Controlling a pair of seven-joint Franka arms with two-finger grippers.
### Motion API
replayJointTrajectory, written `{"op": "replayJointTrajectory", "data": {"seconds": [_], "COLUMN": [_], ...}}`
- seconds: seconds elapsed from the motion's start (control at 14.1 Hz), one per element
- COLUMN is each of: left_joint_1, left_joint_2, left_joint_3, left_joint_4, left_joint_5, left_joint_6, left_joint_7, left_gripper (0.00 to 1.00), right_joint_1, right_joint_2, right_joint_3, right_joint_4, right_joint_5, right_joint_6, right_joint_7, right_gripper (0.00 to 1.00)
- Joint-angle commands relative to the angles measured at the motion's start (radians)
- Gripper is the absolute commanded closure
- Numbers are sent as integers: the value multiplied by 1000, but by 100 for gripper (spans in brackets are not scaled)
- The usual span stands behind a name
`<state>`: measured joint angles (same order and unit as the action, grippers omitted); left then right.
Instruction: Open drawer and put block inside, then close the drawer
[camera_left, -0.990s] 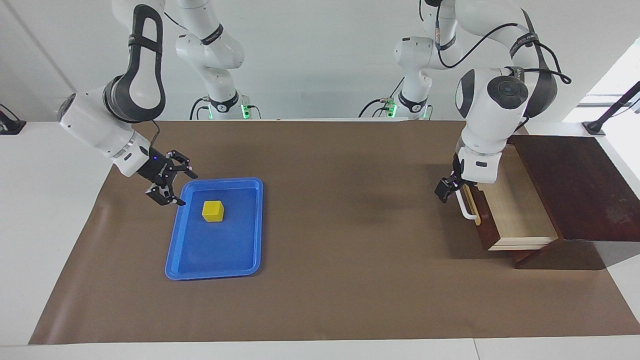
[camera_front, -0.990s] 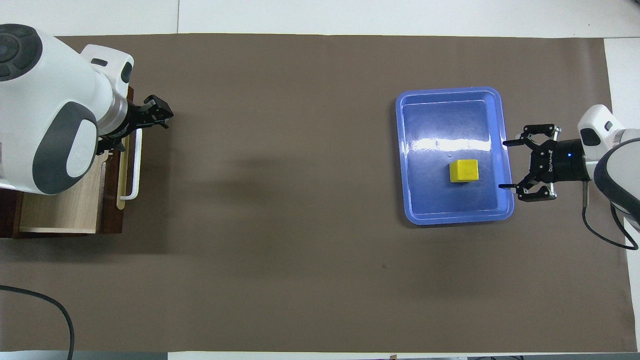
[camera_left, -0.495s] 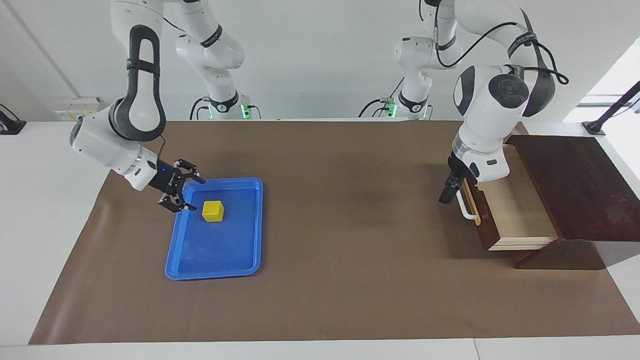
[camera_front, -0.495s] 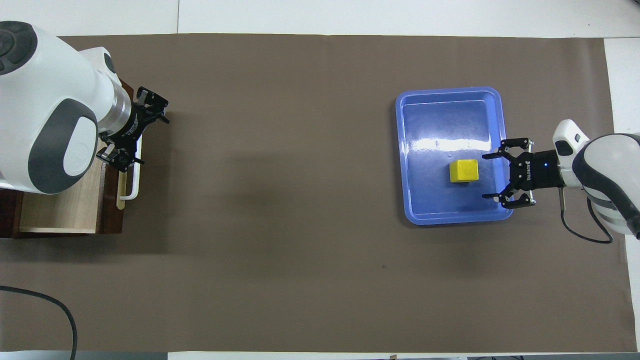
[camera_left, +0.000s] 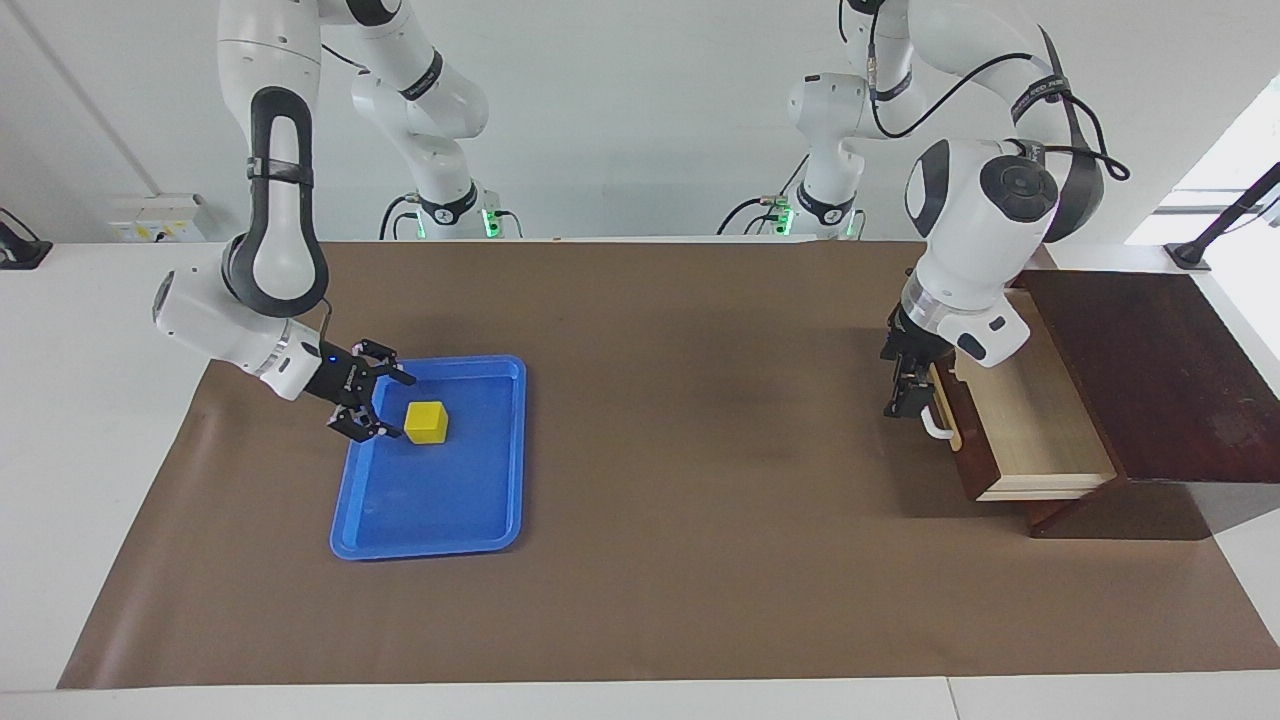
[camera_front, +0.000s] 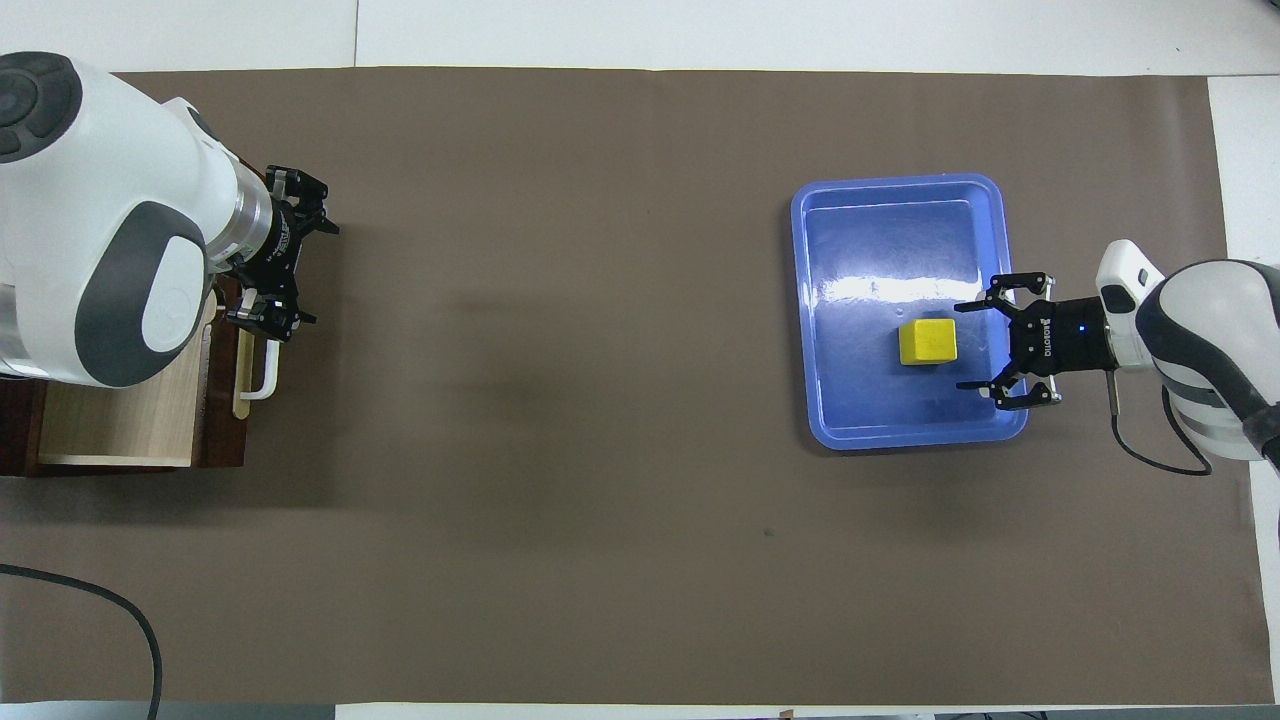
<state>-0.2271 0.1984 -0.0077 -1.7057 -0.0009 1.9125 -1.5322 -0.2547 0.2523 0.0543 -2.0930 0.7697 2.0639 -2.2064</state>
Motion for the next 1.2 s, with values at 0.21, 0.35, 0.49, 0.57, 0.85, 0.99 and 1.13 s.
{"op": "replayJointTrajectory", "data": {"seconds": [0.21,0.35,0.49,0.57,0.85,0.99,1.13], "left_joint_1": [-9,-9,-9,-8,-38,-86,-117], "left_joint_2": [-11,-14,-14,-14,-16,-19,-25], "left_joint_3": [2,2,2,2,0,-1,-1], "left_joint_4": [-38,-48,-52,-52,-45,-40,-40], "left_joint_5": [-22,-22,-22,-22,-22,-17,-17], "left_joint_6": [46,50,51,51,17,-19,-33], "left_joint_7": [-8,-9,-9,-9,-133,-267,-282], "left_gripper": [0,0,0,0,0,0,0], "right_joint_1": [9,8,12,12,14,14,14], "right_joint_2": [24,32,32,32,30,41,41], "right_joint_3": [7,7,9,9,9,10,12], "right_joint_4": [2,2,1,1,-7,-9,-9], "right_joint_5": [48,48,48,49,49,51,53], "right_joint_6": [41,45,48,48,68,71,68], "right_joint_7": [-116,-128,-130,-130,-134,-147,-147], "right_gripper": [0,0,0,0,0,0,0]}}
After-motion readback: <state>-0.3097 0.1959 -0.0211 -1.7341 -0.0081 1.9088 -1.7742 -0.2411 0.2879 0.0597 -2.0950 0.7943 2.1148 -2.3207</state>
